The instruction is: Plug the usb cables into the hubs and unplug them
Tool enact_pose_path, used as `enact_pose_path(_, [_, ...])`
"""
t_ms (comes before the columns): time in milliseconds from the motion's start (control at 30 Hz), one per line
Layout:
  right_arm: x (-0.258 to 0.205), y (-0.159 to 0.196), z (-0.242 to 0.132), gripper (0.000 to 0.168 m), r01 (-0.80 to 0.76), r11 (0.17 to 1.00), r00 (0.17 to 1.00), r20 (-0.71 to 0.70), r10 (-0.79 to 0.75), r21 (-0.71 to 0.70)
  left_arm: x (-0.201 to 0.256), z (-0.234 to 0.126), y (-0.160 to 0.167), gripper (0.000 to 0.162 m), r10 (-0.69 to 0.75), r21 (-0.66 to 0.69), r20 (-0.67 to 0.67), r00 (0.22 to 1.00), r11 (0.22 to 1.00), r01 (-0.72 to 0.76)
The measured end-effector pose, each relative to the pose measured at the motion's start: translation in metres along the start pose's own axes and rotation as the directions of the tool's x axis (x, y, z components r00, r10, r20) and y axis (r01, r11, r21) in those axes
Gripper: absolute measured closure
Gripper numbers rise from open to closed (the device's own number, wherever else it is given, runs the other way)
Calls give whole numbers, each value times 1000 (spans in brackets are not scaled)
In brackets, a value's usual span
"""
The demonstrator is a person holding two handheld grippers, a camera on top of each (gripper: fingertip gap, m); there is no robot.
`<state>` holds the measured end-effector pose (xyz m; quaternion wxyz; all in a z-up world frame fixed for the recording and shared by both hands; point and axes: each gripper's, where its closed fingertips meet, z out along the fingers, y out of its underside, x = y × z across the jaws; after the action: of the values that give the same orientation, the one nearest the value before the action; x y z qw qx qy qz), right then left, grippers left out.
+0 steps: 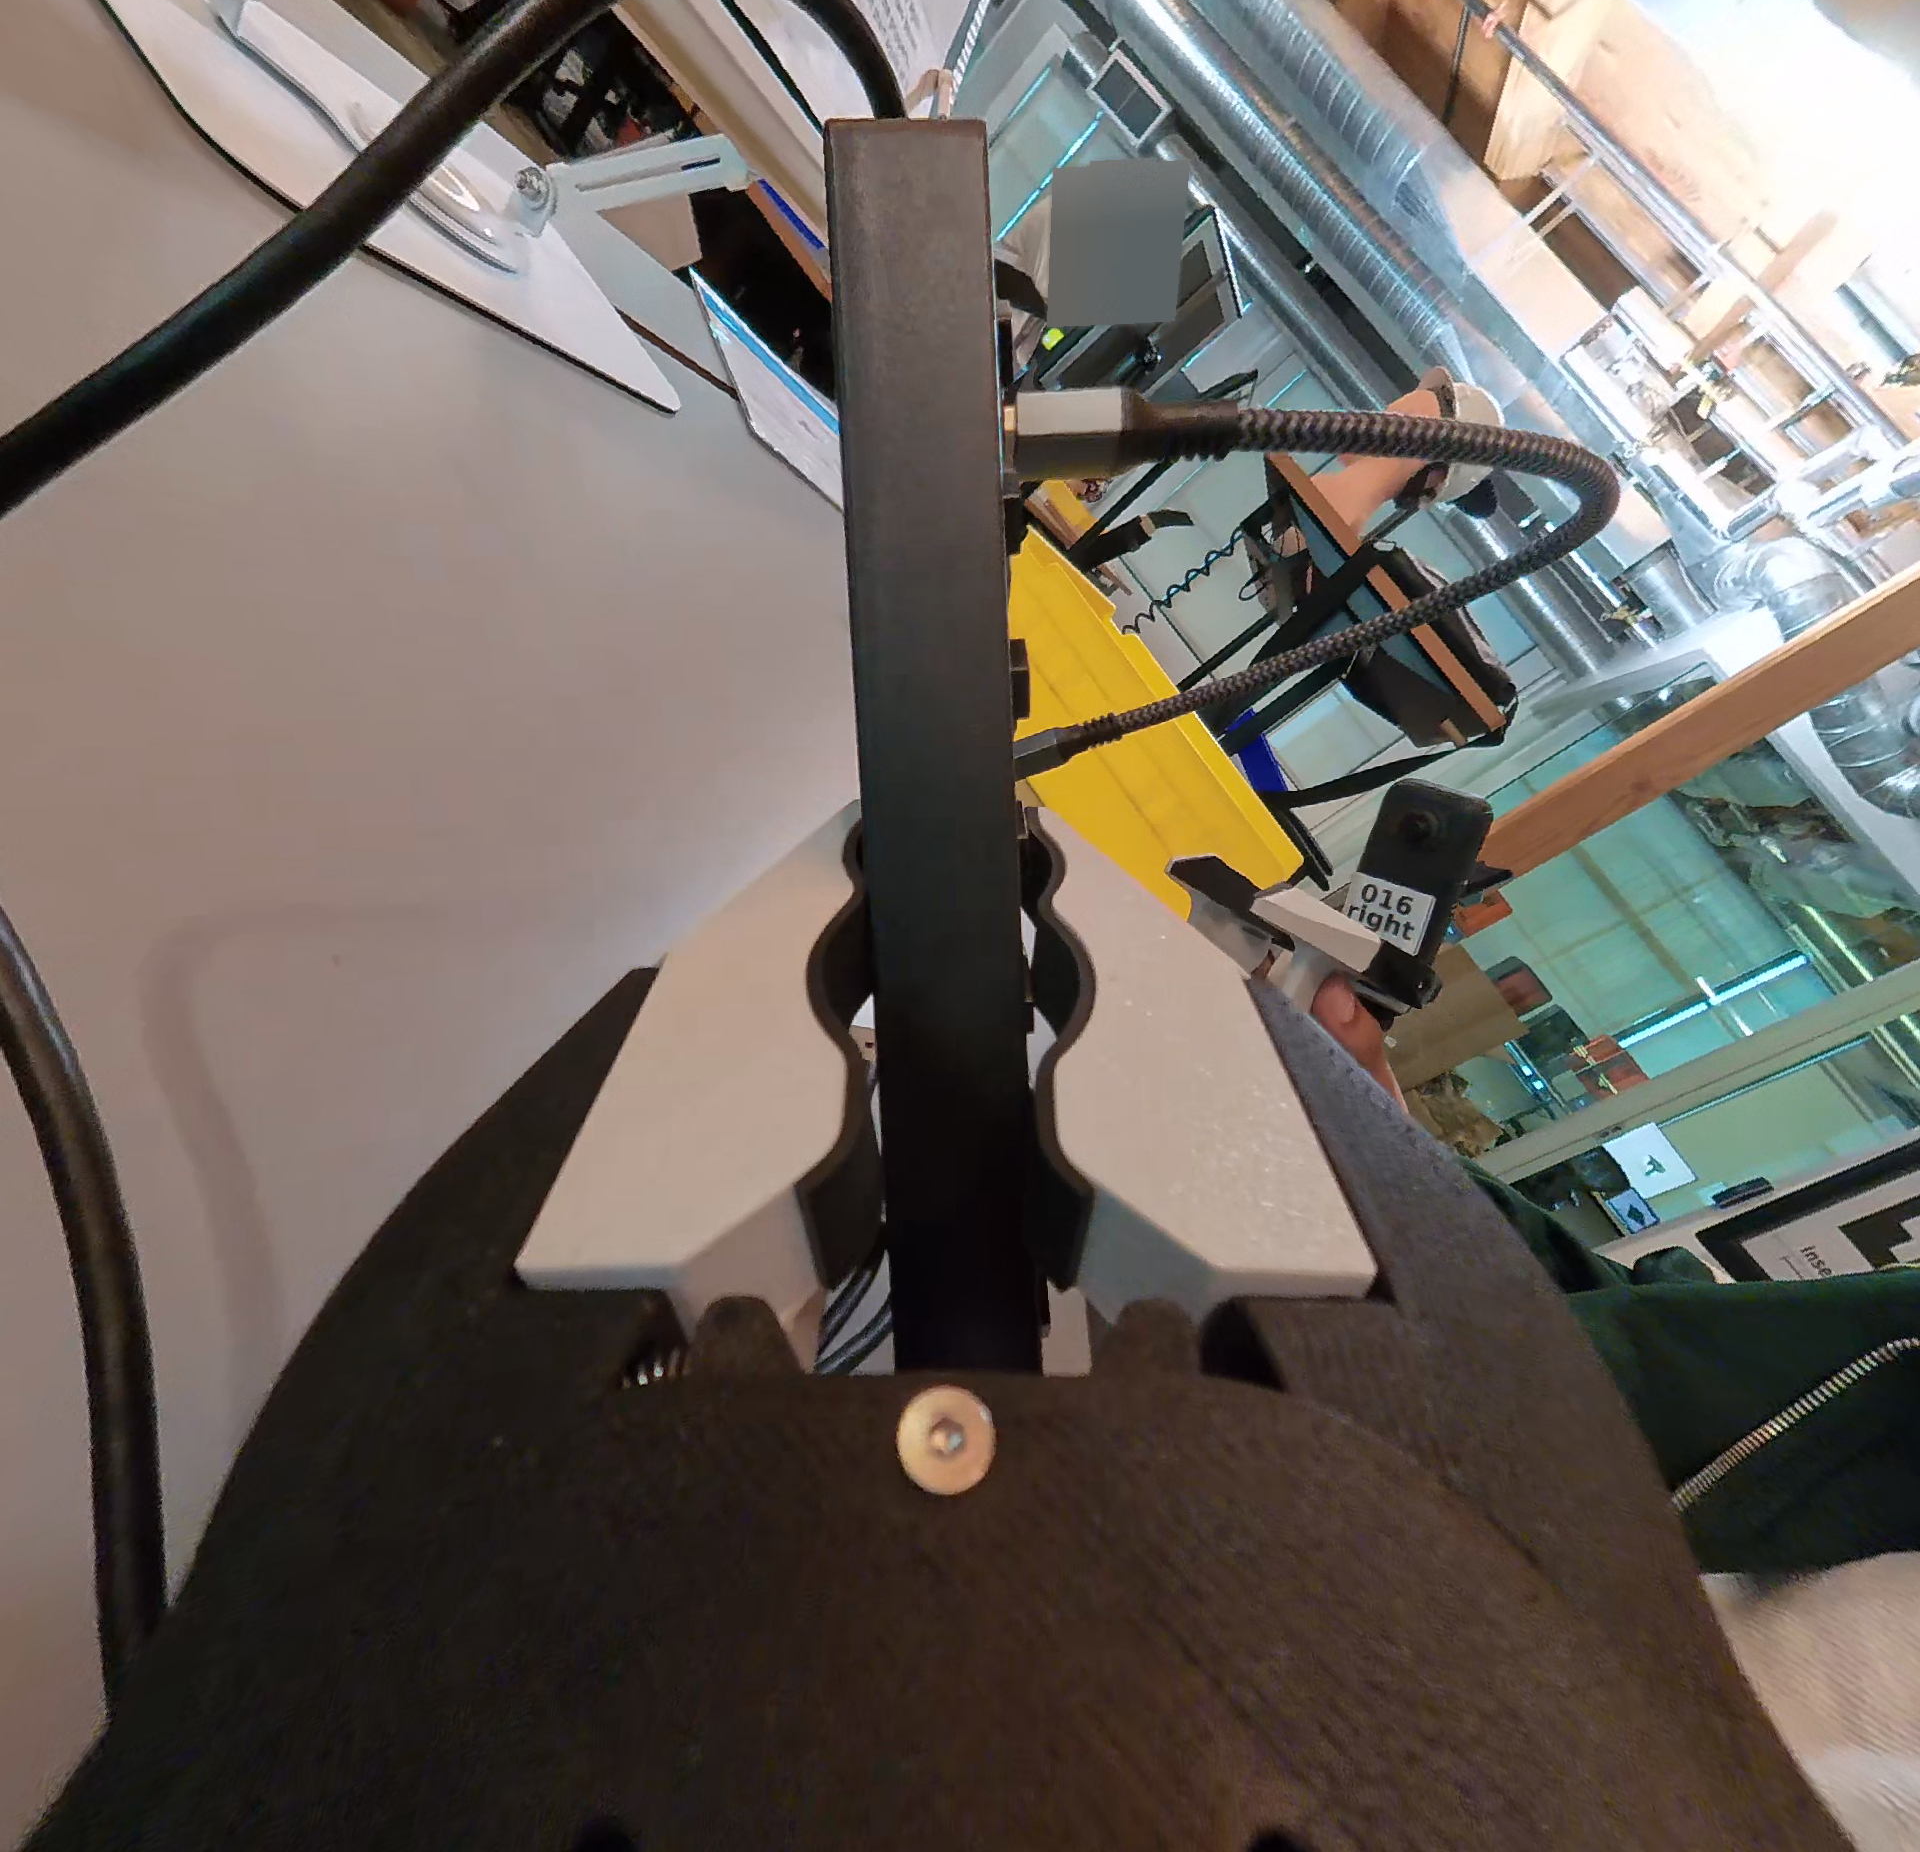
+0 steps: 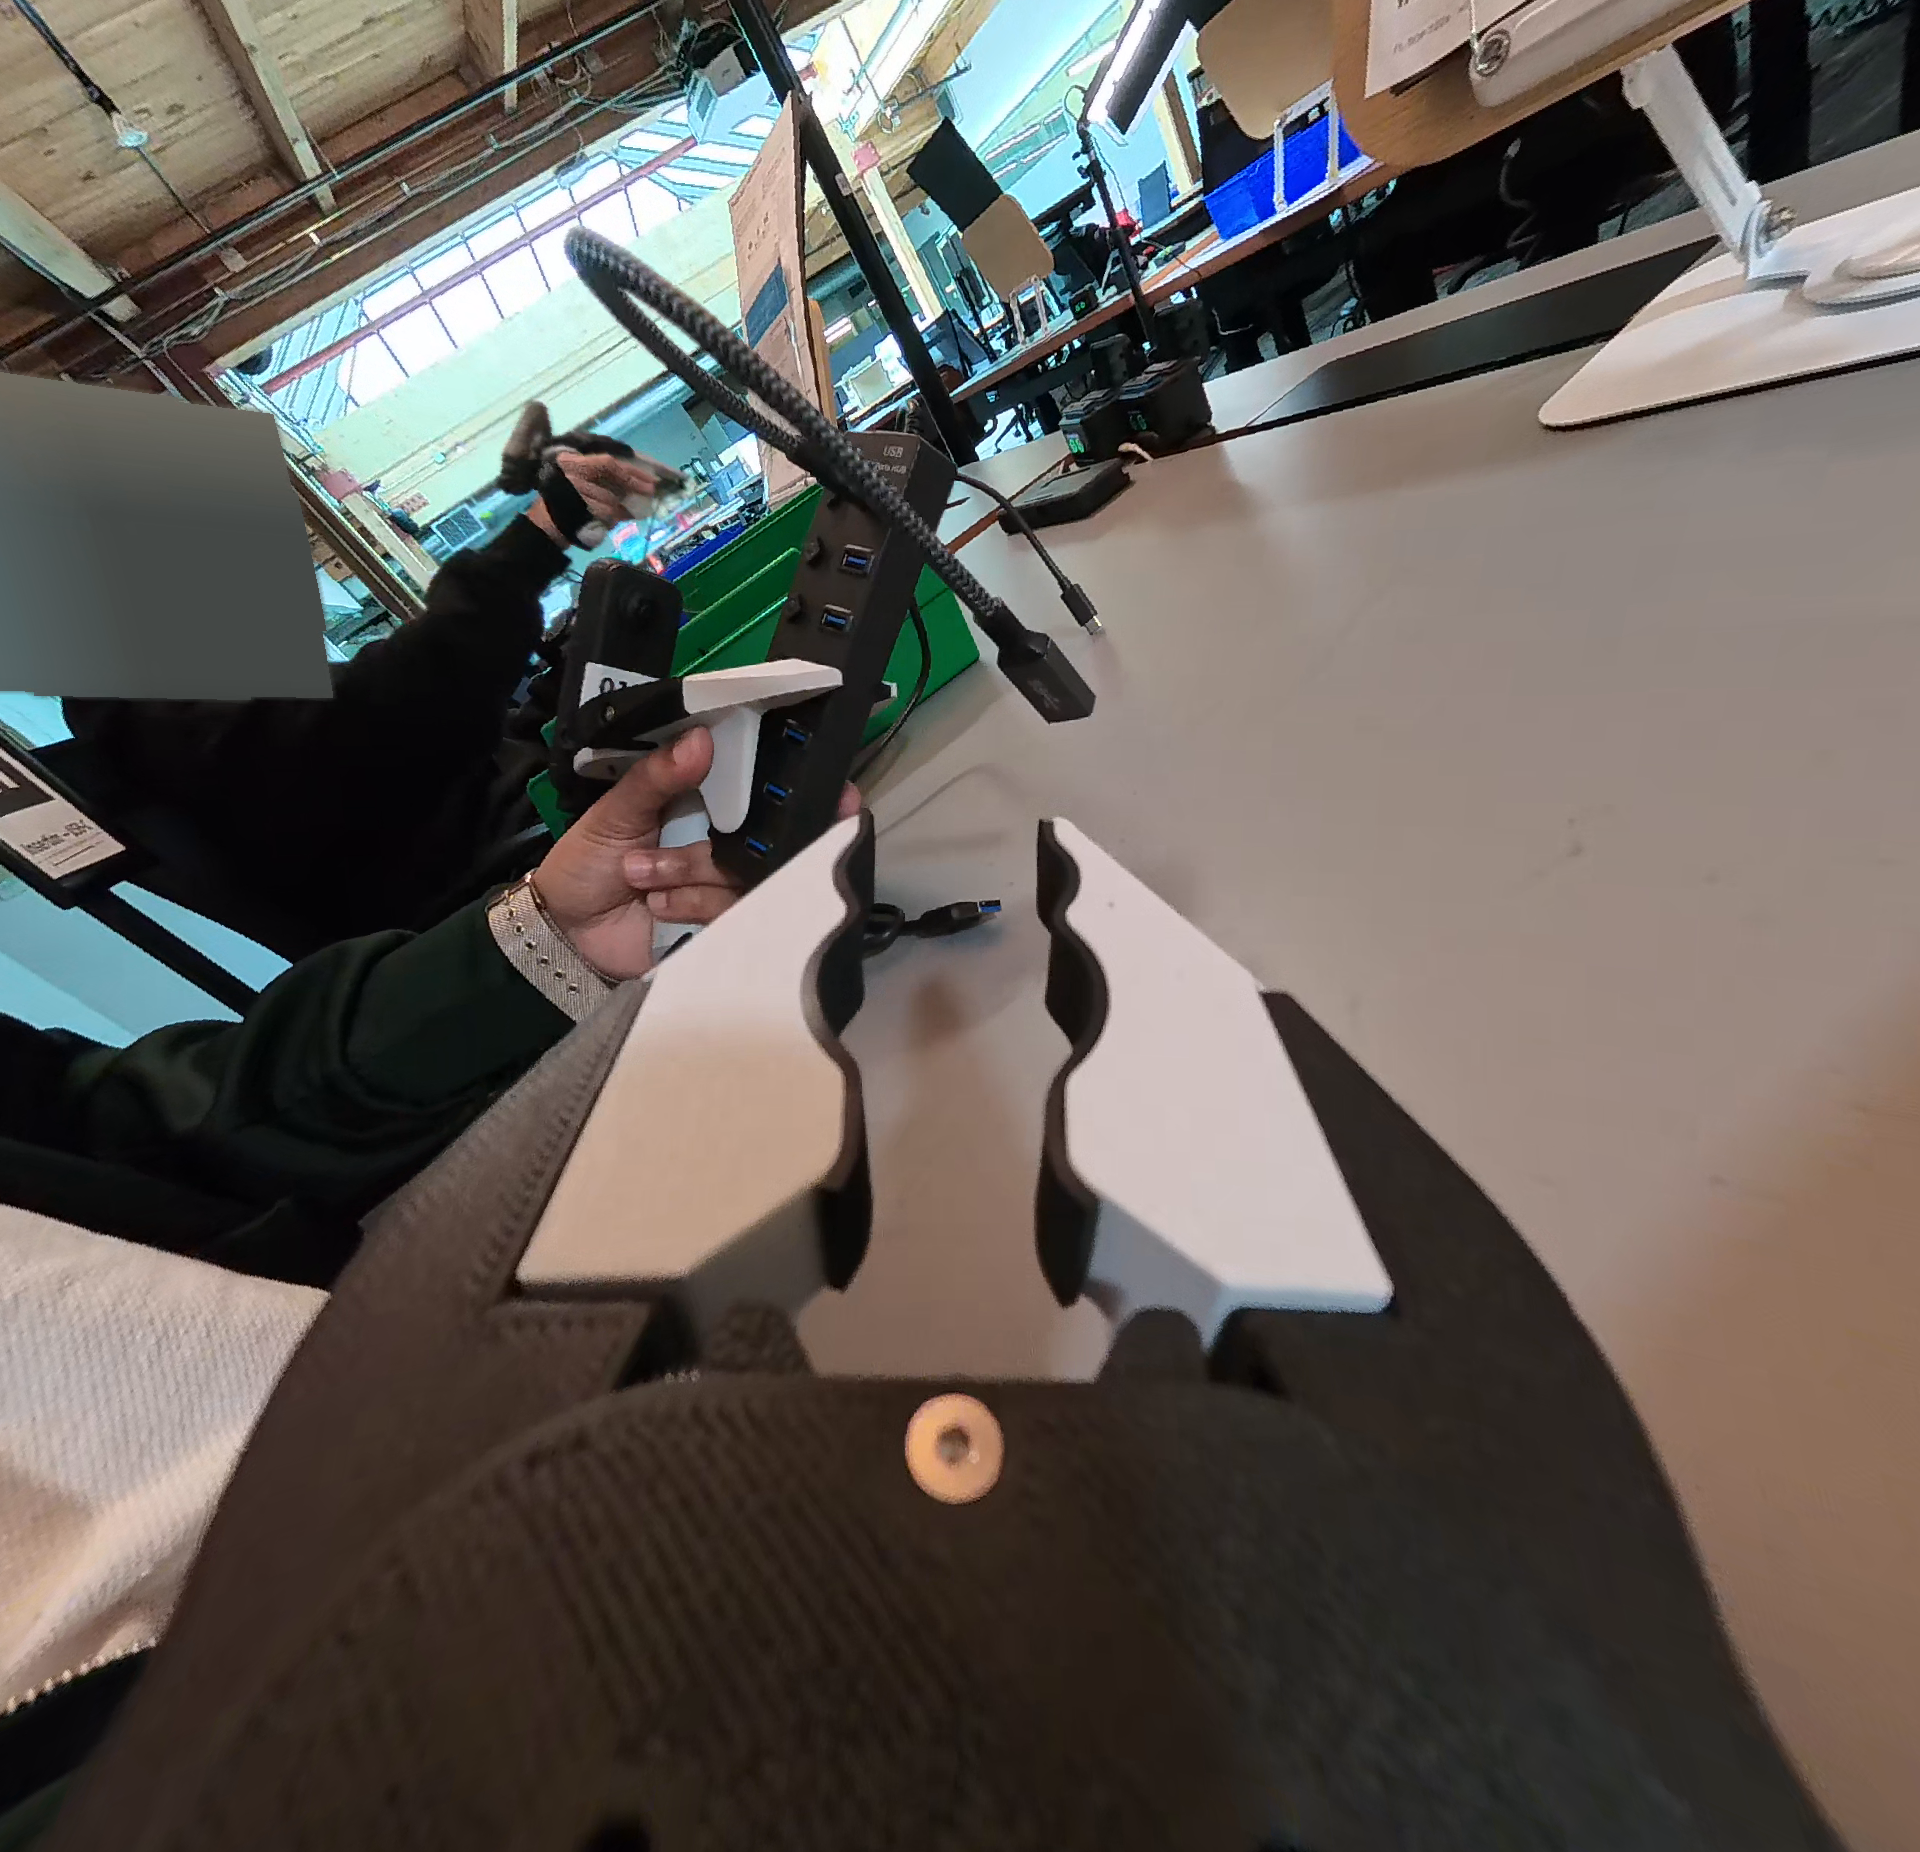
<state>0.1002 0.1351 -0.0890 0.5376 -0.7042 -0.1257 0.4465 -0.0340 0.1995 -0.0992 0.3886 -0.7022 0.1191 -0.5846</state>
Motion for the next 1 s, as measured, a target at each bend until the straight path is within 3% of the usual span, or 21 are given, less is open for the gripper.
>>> enact_pose_path(700, [-4, 10, 5, 138, 77, 995, 997, -3, -77, -67, -2, 0, 2, 139, -39, -5, -17, 999, 999, 39])
enact_pose_path(867, [-9, 23, 10, 139, 185, 969, 982, -2, -188, -165, -2, 0, 2, 139, -43, -8, -17, 999, 999, 43])
enact_pose_path(1000, [1, 50, 13, 139, 339, 867, 926, -35, -377, -364, -2, 1, 3, 139, -47, -12, -18, 999, 999, 47])
